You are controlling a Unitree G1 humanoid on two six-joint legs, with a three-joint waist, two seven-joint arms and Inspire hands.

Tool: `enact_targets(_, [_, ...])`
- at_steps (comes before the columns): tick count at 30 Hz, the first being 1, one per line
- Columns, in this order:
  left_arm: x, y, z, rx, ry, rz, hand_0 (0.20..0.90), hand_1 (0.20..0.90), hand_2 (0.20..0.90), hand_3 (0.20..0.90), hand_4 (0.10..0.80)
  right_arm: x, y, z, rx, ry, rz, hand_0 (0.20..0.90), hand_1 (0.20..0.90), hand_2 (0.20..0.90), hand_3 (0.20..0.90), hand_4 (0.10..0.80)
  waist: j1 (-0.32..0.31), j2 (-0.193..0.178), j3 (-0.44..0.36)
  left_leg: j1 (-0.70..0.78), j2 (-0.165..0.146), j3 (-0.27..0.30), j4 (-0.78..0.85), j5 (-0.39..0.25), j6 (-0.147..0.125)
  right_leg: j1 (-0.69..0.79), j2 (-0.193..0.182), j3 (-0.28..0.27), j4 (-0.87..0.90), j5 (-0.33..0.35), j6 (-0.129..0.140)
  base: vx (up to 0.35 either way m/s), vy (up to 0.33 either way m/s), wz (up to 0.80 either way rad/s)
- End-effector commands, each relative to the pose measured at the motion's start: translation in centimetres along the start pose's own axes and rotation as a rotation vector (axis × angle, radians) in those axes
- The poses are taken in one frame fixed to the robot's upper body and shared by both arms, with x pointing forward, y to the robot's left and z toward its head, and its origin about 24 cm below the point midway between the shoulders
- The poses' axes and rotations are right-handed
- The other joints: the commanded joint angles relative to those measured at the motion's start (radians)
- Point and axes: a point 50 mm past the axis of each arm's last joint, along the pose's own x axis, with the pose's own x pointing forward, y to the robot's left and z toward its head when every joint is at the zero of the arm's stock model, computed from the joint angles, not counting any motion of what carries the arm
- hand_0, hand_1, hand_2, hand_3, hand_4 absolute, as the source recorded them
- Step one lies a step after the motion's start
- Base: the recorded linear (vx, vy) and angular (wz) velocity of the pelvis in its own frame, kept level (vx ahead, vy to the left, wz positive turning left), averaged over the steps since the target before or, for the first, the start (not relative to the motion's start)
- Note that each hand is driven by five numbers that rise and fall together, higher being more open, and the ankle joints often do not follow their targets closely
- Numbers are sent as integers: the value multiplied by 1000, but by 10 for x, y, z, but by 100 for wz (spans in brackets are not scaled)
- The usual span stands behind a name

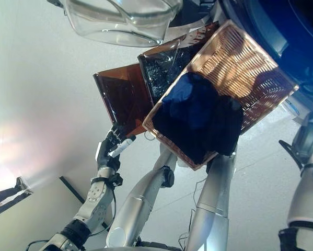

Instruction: Pick up the clothes and place them into the washing machine

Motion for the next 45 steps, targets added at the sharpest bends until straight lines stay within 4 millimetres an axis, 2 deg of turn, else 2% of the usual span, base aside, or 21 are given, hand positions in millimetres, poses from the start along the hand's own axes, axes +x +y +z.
enact_targets(1, [-5, 34, 20, -9, -110, 95, 900, 900, 900, 900, 800, -9, 21, 21, -63, -186, 191, 900, 900, 900, 900, 800, -9, 65, 62, -54, 106, 29, 103, -76, -128, 73, 51, -52, -104, 9, -65, -46, 50, -15])
enact_targets(5, [-5, 37, 21, -12, -115, 103, 900, 900, 900, 900, 800, -19, 18, -4, -146, -155, 252, 900, 900, 900, 900, 800, -11, 54, 61, -47, 110, 29, 111, -79, -128, 100, 48, -58, -126, 19, -62, -29, 28, -11])
enact_targets(10, [-6, 42, 22, -8, -126, 119, 900, 900, 900, 900, 800, -46, 16, -42, -320, -149, 403, 900, 900, 900, 900, 800, -21, 27, 62, -33, 118, 32, 128, -88, -126, 132, 51, -67, -149, 31, -65, -13, 9, -2])
enact_targets(13, [-7, 45, 23, -2, -127, 123, 900, 900, 900, 900, 800, -51, 13, -51, -391, -157, 446, 900, 900, 900, 900, 800, -22, 18, 62, -30, 120, 33, 135, -93, -126, 146, 50, -74, -156, 34, -64, -7, 1, -2])
enact_targets(14, [-9, 50, 24, 2, -134, 138, 900, 900, 900, 900, 800, -65, 11, -65, -459, -172, 527, 900, 900, 900, 900, 800, -28, 4, 62, -25, 123, 31, 150, -100, -125, 162, 51, -81, -160, 36, -65, 0, 0, 0])
enact_targets(16, [-9, 50, 24, 3, -134, 138, 900, 900, 900, 900, 800, -65, 11, -65, -459, -172, 525, 900, 900, 900, 900, 800, -27, 3, 58, -12, 119, 20, 149, -122, -132, 175, 49, -77, -158, 10, -60, 40, 5, -1])
enact_targets(17, [-11, 54, 25, 7, -142, 152, 900, 900, 900, 900, 800, -74, 6, -75, -521, -183, 579, 900, 900, 900, 900, 800, -31, -6, 62, -20, 126, 28, 158, -104, -124, 174, 51, -86, -164, 37, -64, 0, 0, 0])
enact_targets(20, [-11, 57, 27, 20, -151, 167, 900, 900, 900, 900, 800, -87, -2, -92, -611, -187, 652, 900, 900, 900, 900, 800, -30, -24, 58, 6, 126, 18, 155, -128, -130, 216, 48, -93, -187, 17, -58, -5, 3, -2])
enact_targets(21, [-11, 57, 27, 19, -150, 168, 900, 900, 900, 900, 800, -87, -2, -92, -612, -187, 653, 900, 900, 900, 900, 800, -32, -23, 62, -5, 129, 27, 157, -106, -123, 206, 49, -97, -189, 42, -63, -4, 0, -5])
enact_targets(23, [-11, 60, 26, 20, -149, 183, 900, 900, 900, 900, 800, -97, -8, -102, -661, -190, 694, 900, 900, 900, 900, 800, -32, -36, 55, 18, 130, 15, 157, -131, -128, 237, 49, -99, -197, 17, -57, 0, 0, 0])
enact_targets(24, [-11, 60, 26, 20, -149, 183, 900, 900, 900, 900, 800, -97, -9, -102, -661, -191, 694, 900, 900, 900, 900, 800, -34, -36, 62, 7, 133, 25, 158, -109, -120, 228, 51, -102, -200, 43, -62, 94, -8, -1])
enact_targets(26, [-13, 61, 25, 19, -149, 192, 900, 900, 900, 900, 800, -103, -18, -110, -702, -193, 724, 900, 900, 900, 900, 800, -36, -44, 53, 29, 132, 11, 160, -134, -125, 254, 50, -103, -200, 16, -58, 3, -11, -4])
enact_targets(27, [-13, 61, 26, 17, -152, 194, 900, 900, 900, 900, 800, -106, -24, -115, -735, -196, 744, 900, 900, 900, 900, 800, -39, -47, 58, 21, 136, 21, 164, -112, -117, 247, 51, -108, -202, 40, -62, 0, 0, 0])
enact_targets(28, [-13, 62, 25, 21, -151, 195, 900, 900, 900, 900, 800, -106, -30, -118, -751, -190, 744, 900, 900, 900, 900, 800, -39, -50, 52, 37, 133, 9, 166, -139, -124, 264, 48, -109, -197, 11, -57, -84, -27, 2])
enact_targets(29, [-14, 63, 24, 27, -149, 203, 900, 900, 900, 900, 800, -110, -40, -124, -784, -185, 753, 900, 900, 900, 900, 800, -42, -57, 54, 31, 138, 15, 170, -115, -115, 261, 51, -114, -199, 35, -63, 103, -8, 1])
enact_targets(31, [-14, 63, 23, 28, -147, 203, 900, 900, 900, 900, 800, -110, -41, -124, -786, -183, 752, 900, 900, 900, 900, 800, -40, -57, 49, 44, 135, 5, 169, -140, -123, 274, 49, -113, -195, 7, -58, 49, 1, 1])
enact_targets(33, [-14, 63, 24, 27, -152, 207, 900, 900, 900, 900, 800, -113, -50, -130, -806, -169, 755, 900, 900, 900, 900, 800, -42, -62, 51, 37, 138, 11, 171, -117, -113, 269, 51, -118, -199, 34, -64, -78, -20, 5])
enact_targets(35, [-14, 63, 22, 30, -149, 218, 900, 900, 900, 900, 800, -113, -68, -139, -865, -146, 729, 900, 900, 900, 900, 800, -40, -64, 43, 50, 137, 11, 167, -117, -113, 286, 48, -125, -205, 31, -62, 34, -6, 0])
enact_targets(36, [-14, 64, 22, 34, -150, 226, 900, 900, 900, 900, 800, -111, -79, -144, -912, -138, 695, 900, 900, 900, 900, 800, -38, -64, 35, 70, 133, 1, 162, -140, -120, 305, 46, -125, -205, 5, -56, 0, 0, 0])
enact_targets(37, [-14, 64, 23, 33, -151, 226, 900, 900, 900, 900, 800, -111, -79, -144, -911, -139, 696, 900, 900, 900, 900, 800, -39, -65, 41, 59, 137, 10, 162, -117, -112, 295, 48, -127, -208, 30, -61, 26, 2, -4])
enact_targets(45, [-14, 65, 19, 35, -144, 259, 900, 900, 900, 900, 800, -114, -143, -166, -1049, -10, 567, 900, 900, 900, 900, 800, -42, -70, 20, 90, 132, 1, 153, -121, -107, 331, 46, -137, -219, 25, -60, 32, -4, -2])
